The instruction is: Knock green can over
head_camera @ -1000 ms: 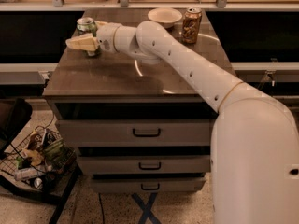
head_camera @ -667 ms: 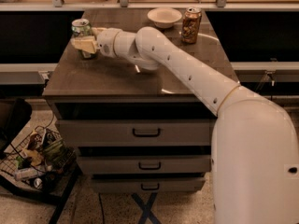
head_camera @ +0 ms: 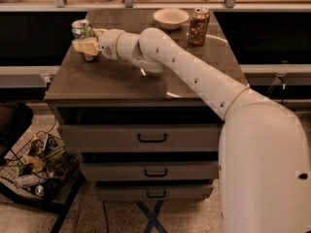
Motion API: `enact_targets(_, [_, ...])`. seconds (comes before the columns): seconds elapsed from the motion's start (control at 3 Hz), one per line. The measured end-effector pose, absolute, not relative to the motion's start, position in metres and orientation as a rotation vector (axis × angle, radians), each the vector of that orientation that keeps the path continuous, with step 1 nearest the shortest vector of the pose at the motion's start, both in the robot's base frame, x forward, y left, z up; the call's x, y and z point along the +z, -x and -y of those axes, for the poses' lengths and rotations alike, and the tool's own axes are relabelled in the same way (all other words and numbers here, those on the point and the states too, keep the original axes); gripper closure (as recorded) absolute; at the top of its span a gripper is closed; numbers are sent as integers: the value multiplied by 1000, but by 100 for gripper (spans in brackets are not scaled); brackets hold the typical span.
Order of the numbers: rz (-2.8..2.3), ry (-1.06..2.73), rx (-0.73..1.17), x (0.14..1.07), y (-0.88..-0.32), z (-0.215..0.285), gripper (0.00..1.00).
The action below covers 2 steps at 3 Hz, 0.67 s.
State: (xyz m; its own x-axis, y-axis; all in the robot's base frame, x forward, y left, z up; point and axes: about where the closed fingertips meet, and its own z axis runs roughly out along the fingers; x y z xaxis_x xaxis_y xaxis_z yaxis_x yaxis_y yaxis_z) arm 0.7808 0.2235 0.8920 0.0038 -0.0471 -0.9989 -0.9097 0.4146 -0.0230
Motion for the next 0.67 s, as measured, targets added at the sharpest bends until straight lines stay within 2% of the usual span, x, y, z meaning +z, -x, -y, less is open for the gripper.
enact_targets(0.33, [-1403, 928, 860, 892, -780, -226, 100])
enact_targets(0.67, [-1414, 949, 830, 902, -775, -220, 100])
